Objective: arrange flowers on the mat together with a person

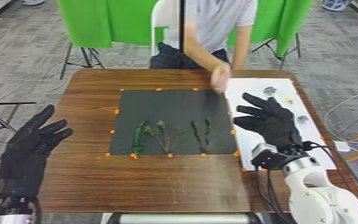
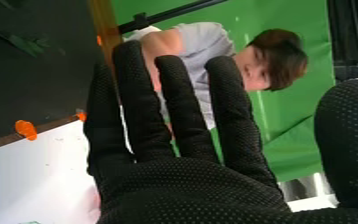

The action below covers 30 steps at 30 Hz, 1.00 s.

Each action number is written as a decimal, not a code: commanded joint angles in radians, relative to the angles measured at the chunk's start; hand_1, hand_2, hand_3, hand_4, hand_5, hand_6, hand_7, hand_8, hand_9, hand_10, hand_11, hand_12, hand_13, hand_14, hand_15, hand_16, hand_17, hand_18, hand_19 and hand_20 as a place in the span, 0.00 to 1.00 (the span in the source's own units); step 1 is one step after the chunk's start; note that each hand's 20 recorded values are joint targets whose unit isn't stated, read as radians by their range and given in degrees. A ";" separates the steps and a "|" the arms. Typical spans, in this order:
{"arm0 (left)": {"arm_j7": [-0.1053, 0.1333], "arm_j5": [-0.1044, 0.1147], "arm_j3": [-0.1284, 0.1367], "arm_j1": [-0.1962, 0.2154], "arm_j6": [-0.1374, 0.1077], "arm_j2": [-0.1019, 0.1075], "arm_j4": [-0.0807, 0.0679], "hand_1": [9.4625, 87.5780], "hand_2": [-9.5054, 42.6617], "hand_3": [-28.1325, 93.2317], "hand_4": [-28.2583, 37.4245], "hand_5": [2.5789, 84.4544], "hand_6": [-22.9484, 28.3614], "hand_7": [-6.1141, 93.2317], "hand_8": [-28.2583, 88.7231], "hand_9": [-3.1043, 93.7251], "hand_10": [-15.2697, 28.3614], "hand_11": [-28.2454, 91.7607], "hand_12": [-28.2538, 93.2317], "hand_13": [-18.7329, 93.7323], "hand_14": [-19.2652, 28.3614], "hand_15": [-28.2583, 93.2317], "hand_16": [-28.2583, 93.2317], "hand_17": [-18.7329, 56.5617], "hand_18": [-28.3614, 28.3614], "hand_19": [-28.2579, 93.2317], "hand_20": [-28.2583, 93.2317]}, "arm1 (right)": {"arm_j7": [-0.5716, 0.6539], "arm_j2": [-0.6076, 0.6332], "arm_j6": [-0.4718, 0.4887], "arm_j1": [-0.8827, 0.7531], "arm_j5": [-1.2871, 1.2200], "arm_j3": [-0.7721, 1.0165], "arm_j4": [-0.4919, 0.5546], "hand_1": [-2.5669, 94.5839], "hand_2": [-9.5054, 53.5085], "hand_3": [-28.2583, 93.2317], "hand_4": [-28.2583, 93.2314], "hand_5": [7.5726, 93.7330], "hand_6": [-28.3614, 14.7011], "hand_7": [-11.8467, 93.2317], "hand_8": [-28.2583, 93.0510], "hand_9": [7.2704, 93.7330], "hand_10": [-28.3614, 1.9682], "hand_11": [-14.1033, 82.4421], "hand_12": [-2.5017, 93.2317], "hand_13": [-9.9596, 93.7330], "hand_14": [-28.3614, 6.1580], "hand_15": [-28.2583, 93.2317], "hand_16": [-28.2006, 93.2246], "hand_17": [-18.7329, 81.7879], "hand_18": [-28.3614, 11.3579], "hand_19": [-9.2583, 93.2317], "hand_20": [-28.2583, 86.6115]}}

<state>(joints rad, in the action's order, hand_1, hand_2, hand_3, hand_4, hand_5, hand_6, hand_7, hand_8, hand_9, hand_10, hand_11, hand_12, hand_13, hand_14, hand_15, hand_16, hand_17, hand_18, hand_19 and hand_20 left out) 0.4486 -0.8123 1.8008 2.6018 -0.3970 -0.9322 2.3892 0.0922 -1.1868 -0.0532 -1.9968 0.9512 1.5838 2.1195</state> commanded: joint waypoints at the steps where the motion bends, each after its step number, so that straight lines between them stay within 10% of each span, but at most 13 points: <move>1: -0.006 -0.002 -0.011 0.007 0.001 -0.004 0.001 0.06 0.28 0.87 0.00 0.36 0.52 0.21 0.15 0.39 0.76 0.42 0.32 0.38 0.95 0.63 0.16 0.11 0.87 0.59 0.31 | -0.006 0.064 -0.168 0.009 0.132 -0.031 0.032 0.21 0.24 0.85 0.02 0.48 0.60 0.24 0.14 0.49 0.30 0.30 0.18 0.51 0.20 0.64 0.33 0.32 0.03 0.65 0.41; 14: -0.001 0.004 -0.015 0.016 -0.016 0.007 0.006 0.08 0.28 0.87 0.00 0.37 0.53 0.21 0.15 0.39 0.76 0.43 0.32 0.38 0.94 0.63 0.16 0.11 0.87 0.59 0.31 | 0.275 0.211 -0.405 0.134 0.633 -0.146 0.019 0.29 0.17 0.86 0.03 0.45 0.59 0.27 0.13 0.44 0.29 0.33 0.19 0.55 0.29 0.72 0.31 0.38 0.05 0.72 0.39; 30: -0.022 -0.002 -0.018 0.005 -0.016 0.003 0.009 0.09 0.28 0.88 0.00 0.37 0.54 0.21 0.15 0.39 0.76 0.43 0.32 0.38 0.94 0.63 0.16 0.12 0.88 0.60 0.31 | 0.670 0.304 -0.238 0.312 1.197 -0.306 -0.104 0.35 0.13 0.85 0.04 0.46 0.61 0.28 0.12 0.47 0.32 0.35 0.18 0.60 0.34 0.74 0.30 0.43 0.09 0.77 0.35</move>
<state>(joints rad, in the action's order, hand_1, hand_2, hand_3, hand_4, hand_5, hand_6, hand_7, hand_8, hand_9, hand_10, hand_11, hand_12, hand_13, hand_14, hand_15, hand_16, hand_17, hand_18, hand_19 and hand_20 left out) 0.4453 -0.8101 1.7859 2.6035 -0.4068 -0.9187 2.3941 0.6724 -0.9153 -0.3406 -1.7508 2.0094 1.3364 2.0572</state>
